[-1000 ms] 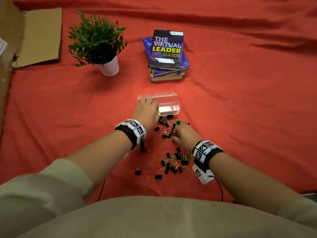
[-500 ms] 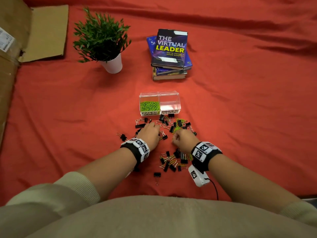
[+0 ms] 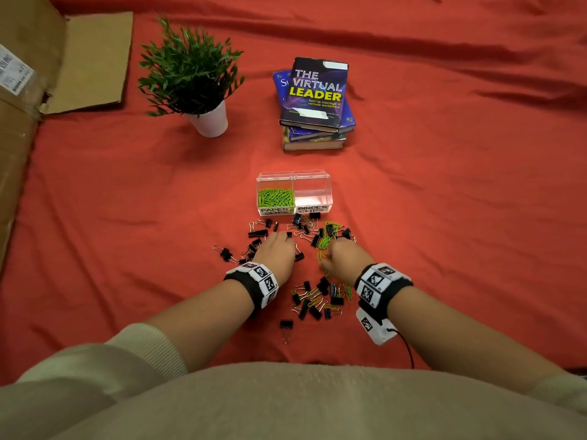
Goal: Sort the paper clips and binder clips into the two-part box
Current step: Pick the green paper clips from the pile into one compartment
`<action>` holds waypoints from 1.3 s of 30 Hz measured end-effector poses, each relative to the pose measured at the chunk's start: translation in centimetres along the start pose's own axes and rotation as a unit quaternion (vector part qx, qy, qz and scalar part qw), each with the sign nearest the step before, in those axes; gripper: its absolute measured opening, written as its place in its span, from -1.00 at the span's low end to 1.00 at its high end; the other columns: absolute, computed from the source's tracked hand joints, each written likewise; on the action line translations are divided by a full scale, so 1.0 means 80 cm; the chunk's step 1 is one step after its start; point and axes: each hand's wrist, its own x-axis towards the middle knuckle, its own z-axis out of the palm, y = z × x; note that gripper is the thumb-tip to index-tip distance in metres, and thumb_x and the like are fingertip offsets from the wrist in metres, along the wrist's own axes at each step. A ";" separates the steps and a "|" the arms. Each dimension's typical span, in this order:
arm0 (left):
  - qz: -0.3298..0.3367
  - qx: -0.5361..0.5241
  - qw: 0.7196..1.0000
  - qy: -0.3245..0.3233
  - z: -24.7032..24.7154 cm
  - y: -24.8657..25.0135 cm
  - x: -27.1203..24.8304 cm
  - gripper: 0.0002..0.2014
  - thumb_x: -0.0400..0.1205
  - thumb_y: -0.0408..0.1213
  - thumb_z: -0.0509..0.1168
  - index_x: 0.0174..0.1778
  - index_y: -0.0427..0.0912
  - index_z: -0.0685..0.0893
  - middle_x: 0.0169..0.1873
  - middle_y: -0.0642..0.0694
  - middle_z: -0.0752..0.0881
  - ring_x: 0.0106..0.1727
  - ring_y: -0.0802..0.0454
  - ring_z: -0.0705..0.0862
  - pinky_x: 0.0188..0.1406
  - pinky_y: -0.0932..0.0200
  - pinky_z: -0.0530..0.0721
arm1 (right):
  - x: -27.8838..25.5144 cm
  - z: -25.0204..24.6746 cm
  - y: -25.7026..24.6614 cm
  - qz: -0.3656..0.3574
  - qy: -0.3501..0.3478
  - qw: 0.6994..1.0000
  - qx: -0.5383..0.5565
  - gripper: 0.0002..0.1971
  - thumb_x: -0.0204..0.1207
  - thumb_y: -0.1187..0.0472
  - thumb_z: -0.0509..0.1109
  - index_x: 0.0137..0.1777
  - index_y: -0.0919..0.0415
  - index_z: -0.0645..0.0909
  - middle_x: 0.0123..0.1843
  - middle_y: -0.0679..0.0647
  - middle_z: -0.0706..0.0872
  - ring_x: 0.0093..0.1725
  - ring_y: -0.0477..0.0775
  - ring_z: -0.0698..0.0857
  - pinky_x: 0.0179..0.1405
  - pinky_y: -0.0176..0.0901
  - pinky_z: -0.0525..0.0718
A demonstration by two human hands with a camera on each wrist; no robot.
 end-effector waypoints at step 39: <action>0.125 -0.094 0.987 -0.048 -0.012 -0.022 -0.049 -0.80 0.72 -0.19 0.12 0.20 -0.16 0.50 0.16 -0.11 0.63 0.17 -0.08 0.60 0.14 0.06 0.55 | -0.012 0.002 0.017 0.064 -0.142 0.857 0.491 -0.84 0.51 0.21 0.41 -0.07 0.33 0.64 -0.32 0.06 0.64 -0.42 -0.05 0.55 -0.46 -0.26 0.56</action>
